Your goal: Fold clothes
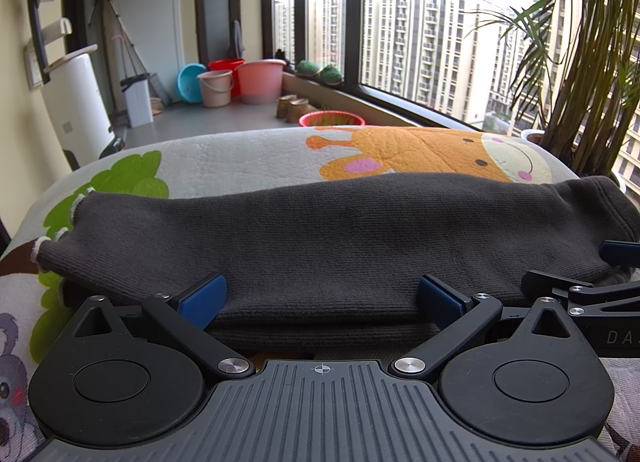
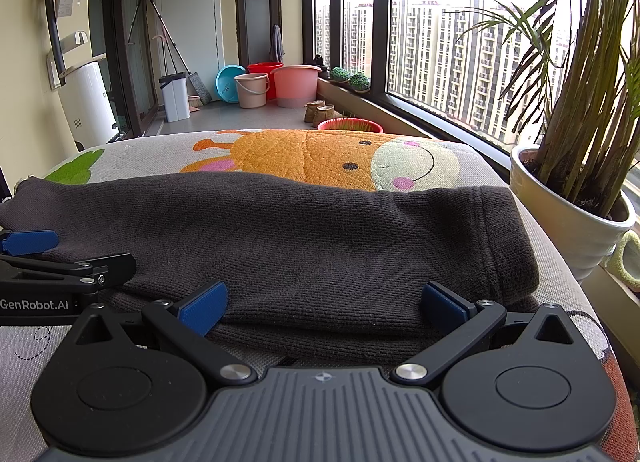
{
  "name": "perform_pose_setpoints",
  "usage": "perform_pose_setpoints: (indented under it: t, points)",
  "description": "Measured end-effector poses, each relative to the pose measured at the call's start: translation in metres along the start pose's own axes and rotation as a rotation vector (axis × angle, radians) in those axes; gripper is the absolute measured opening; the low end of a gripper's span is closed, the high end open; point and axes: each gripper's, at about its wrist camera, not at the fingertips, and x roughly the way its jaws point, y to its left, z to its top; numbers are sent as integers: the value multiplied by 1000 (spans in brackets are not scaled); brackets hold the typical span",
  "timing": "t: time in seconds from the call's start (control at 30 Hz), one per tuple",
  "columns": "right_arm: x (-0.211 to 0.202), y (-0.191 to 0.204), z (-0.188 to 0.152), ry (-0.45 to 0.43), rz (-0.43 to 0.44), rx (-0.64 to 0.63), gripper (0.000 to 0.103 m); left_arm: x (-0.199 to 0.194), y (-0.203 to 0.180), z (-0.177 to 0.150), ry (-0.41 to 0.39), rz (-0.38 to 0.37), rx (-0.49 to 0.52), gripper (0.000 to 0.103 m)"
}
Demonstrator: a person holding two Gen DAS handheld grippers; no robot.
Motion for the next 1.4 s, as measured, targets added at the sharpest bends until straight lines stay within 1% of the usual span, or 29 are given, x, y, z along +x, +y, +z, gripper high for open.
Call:
perform_pose_setpoints:
  t: [0.23, 0.33, 0.57, 0.67, 0.87, 0.93, 1.0, 1.07, 1.17, 1.3, 1.4]
  points:
    - [0, 0, 0, 0, -1, -1, 103, 0, 0, 0, 1, 0, 2, 103]
    - [0, 0, 0, 0, -6, -7, 103, 3, -4, 2, 5, 6, 22, 103]
    - [-2, -8, -1, 2, 9, 7, 103, 3, -3, 3, 3, -2, 10, 103]
    - [-4, -16, 1, 21, 47, 14, 103, 4, -3, 3, 3, -2, 11, 103]
    - [-4, -24, 6, 61, 81, 5, 103, 4, -2, 4, 4, -10, 6, 103]
    - [-4, -27, 7, 75, 92, 1, 103, 4, -1, 5, 11, -22, 17, 103]
    - [-3, -25, 8, 89, 84, -28, 103, 4, 4, 7, 28, -54, 21, 103]
    - [-4, -26, 7, 85, 84, -17, 103, 5, 10, 9, 43, -86, 15, 103]
    - [-8, -31, 5, 62, 102, 13, 103, 4, 13, 8, 32, -97, -13, 103]
    - [-13, -37, 2, 33, 116, 52, 103, 6, 9, 9, 50, -91, 27, 103]
    - [-22, -46, 3, -22, 134, 122, 103, 6, 11, 8, 49, -97, 25, 103]
